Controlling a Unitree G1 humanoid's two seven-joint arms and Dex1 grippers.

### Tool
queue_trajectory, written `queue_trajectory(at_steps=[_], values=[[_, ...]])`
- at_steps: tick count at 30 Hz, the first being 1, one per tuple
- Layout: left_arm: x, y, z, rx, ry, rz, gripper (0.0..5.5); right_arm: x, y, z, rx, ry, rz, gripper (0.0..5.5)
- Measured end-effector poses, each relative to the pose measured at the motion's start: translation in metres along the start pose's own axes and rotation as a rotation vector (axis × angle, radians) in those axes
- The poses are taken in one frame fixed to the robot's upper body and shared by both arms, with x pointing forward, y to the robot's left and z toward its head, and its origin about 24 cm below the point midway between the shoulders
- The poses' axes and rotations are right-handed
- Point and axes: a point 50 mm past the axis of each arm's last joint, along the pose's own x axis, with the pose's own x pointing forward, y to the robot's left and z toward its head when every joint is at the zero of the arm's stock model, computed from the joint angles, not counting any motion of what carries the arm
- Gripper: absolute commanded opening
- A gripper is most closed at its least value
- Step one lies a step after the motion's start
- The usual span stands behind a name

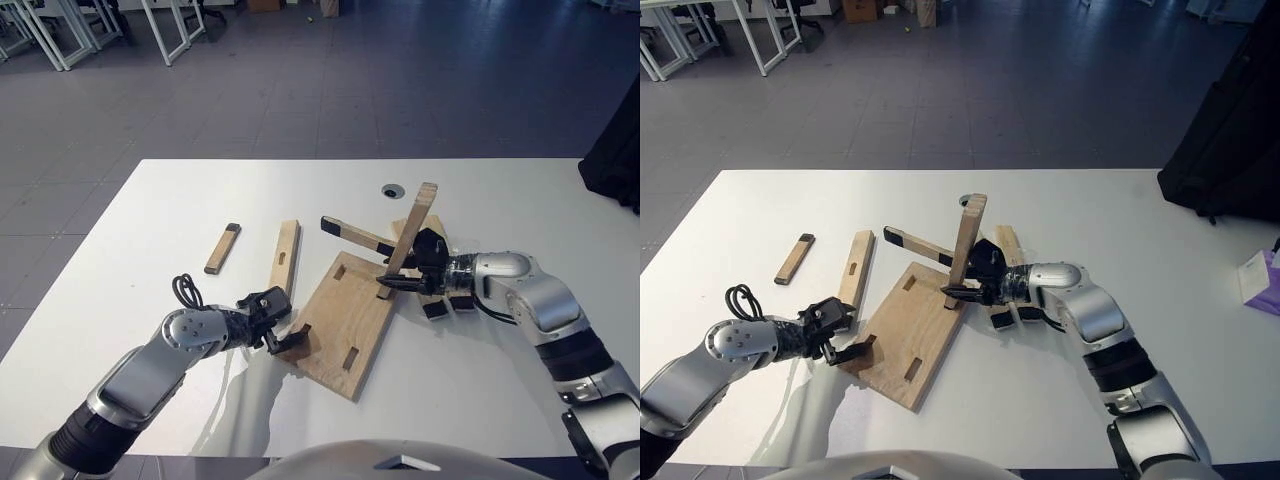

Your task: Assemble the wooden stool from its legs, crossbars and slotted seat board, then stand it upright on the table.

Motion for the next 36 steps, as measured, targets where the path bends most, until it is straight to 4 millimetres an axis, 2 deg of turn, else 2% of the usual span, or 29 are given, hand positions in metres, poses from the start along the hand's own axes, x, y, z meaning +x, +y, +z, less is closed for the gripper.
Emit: queue_trajectory(at_steps=[3,6,8,13,20,25,26,31,36], values=[[0.0,0.002,0.002,-0.054,-0.005,0.022,4.12,0.004,-0.003,0.001,0.005,-0.014,-0.011,2.02],[-0.002,0.006,0.002,-0.149,0.003,0.059,4.12,0.009,-0.017,0.0,0.181,-0.056,0.014,2.02],[-0.002,0.008,0.002,-0.182,0.006,0.063,4.12,0.011,-0.025,0.0,0.234,-0.055,0.045,2.02],[-0.001,0.007,0.002,-0.222,0.011,0.044,4.12,0.017,-0.035,0.009,0.148,-0.01,0.08,2.02],[-0.001,0.007,0.005,-0.227,0.001,0.04,4.12,0.013,-0.028,0.025,0.041,0.01,0.05,2.02],[-0.001,0.008,0.006,-0.227,-0.001,0.042,4.12,0.011,-0.025,0.023,0.046,0.004,0.024,2.02],[0.0,0.008,0.007,-0.228,-0.001,0.042,4.12,0.01,-0.025,0.022,0.051,0.001,0.019,2.4],[0.005,0.0,0.011,-0.239,-0.032,-0.031,4.12,0.008,-0.024,-0.001,0.122,0.07,-0.05,3.25],[0.005,-0.001,0.012,-0.233,-0.031,-0.024,4.12,-0.007,-0.027,0.003,0.085,0.098,-0.051,4.15]])
